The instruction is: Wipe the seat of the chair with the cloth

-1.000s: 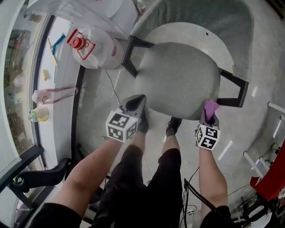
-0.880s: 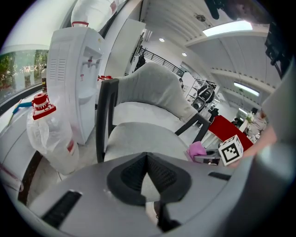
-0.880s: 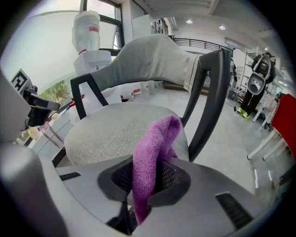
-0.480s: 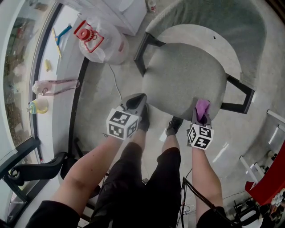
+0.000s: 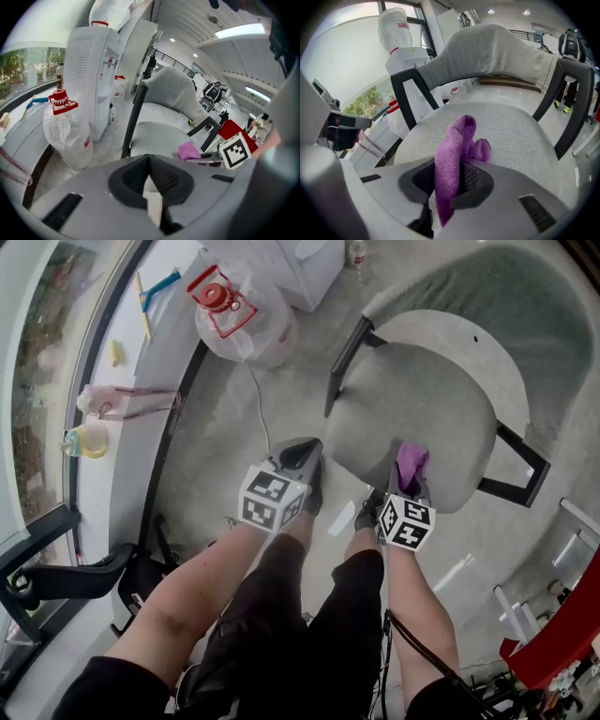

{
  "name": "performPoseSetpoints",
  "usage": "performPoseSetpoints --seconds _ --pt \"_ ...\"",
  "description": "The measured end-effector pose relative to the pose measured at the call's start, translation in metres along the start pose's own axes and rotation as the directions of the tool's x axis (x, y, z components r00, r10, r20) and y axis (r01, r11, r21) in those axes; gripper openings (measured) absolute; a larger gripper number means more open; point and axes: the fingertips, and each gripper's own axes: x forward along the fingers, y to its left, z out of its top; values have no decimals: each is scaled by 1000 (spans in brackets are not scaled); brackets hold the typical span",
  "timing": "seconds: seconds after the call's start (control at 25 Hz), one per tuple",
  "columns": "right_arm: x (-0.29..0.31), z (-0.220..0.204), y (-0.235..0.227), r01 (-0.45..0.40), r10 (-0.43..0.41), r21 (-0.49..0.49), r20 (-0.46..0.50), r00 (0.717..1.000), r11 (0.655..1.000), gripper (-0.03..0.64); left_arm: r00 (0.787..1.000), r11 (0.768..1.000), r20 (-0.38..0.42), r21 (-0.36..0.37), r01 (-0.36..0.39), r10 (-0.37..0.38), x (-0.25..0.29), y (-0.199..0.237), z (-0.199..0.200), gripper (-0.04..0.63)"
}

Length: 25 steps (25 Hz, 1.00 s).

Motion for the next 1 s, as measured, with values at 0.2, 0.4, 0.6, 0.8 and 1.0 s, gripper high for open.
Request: performPoseSetpoints --seconds 0.2,0.4,0.6,0.8,1.0 --pt "20 12 48 -50 50 -7 -7 999 999 72 1000 1000 -1 -28 -12 12 -9 19 -5 8" --pt "37 17 81 -51 50 -19 -29 998 999 72 997 997 5 -17 -72 72 -23 44 -9 8" --pt "55 23 131 -172 164 -101 -78 983 980 73 993 992 -4 -48 -120 119 -36 70 -13 8" --pt "56 35 163 -275 268 -110 -78 960 955 75 990 988 -4 -63 -139 139 -45 76 -15 7" --pt "26 64 131 -293 295 -72 18 955 953 72 992 992 -24 -38 -123 122 -30 48 -6 7"
